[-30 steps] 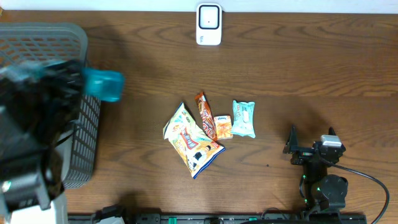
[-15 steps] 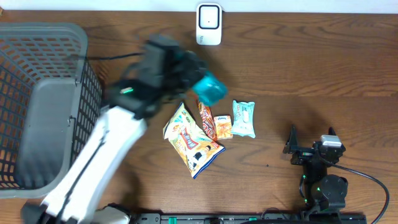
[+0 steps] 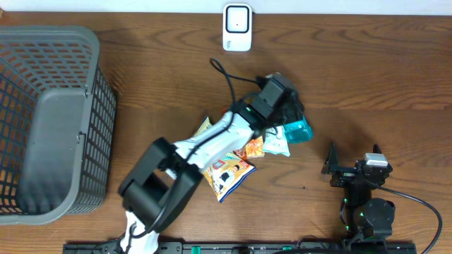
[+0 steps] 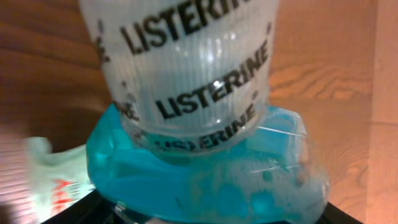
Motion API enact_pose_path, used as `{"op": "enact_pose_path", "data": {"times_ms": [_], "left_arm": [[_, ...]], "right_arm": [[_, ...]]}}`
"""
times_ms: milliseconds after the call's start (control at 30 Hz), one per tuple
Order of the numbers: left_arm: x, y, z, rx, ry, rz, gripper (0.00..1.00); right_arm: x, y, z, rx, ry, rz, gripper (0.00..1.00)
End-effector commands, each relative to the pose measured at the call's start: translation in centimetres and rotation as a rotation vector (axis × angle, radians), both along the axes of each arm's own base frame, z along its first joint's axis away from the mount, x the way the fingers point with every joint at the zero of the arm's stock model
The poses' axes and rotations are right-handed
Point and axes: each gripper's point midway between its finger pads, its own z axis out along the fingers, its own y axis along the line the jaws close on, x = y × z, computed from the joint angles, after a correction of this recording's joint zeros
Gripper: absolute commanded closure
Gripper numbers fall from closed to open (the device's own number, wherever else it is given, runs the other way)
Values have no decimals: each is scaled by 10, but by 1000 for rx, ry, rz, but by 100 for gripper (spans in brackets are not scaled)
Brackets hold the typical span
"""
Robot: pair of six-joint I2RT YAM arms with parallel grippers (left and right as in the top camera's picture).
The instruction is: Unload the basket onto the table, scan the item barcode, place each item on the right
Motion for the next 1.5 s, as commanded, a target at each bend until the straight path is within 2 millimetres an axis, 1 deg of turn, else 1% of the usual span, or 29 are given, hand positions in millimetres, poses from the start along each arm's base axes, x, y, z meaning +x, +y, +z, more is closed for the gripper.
{"op": "enact_pose_path", "data": {"times_ms": [0, 100, 200, 467, 533, 700, 733, 800, 1033, 1100, 1167, 1233, 1300, 1400, 1467], "left_arm": [[1, -15, 7, -14, -55, -43, 50], [-1, -13, -6, 25, -51, -63, 50], [0, 2, -19, 107, -50, -60, 50], [-10, 34, -41, 268, -13, -156, 50], [-14, 37, -44, 293, -19, -191, 50], [-22, 29, -43, 285, -38, -275, 50], [-24, 27, -43, 289, -45, -287, 48], [-27, 25, -43, 294, -53, -306, 40], [-31, 21, -41, 296, -62, -322, 22], [-31, 21, -35, 291, -69, -321, 14], [-31, 21, -24, 280, -84, -318, 7], [-32, 22, -9, 269, -104, -319, 5], [-34, 25, 11, 265, -137, -329, 3], [-32, 41, 45, 310, -213, -303, 1], [-26, 63, 73, 370, -284, -235, 1]], "right_arm": [[0, 1, -2, -8, 6, 6, 1], [0, 1, -2, -8, 6, 6, 1], [0, 1, -2, -8, 6, 6, 1], [0, 1, -2, -8, 6, 6, 1], [0, 1, -2, -8, 6, 6, 1], [0, 1, -2, -8, 6, 6, 1], [0, 1, -2, -8, 6, 6, 1], [0, 1, -2, -8, 6, 6, 1], [0, 1, -2, -8, 6, 6, 1], [0, 1, -2, -8, 6, 6, 1], [0, 1, -2, -8, 6, 6, 1], [0, 1, -2, -8, 6, 6, 1], [0, 1, -2, -8, 6, 6, 1], [0, 1, -2, -8, 6, 6, 1], [0, 1, -2, -8, 6, 6, 1]]}}
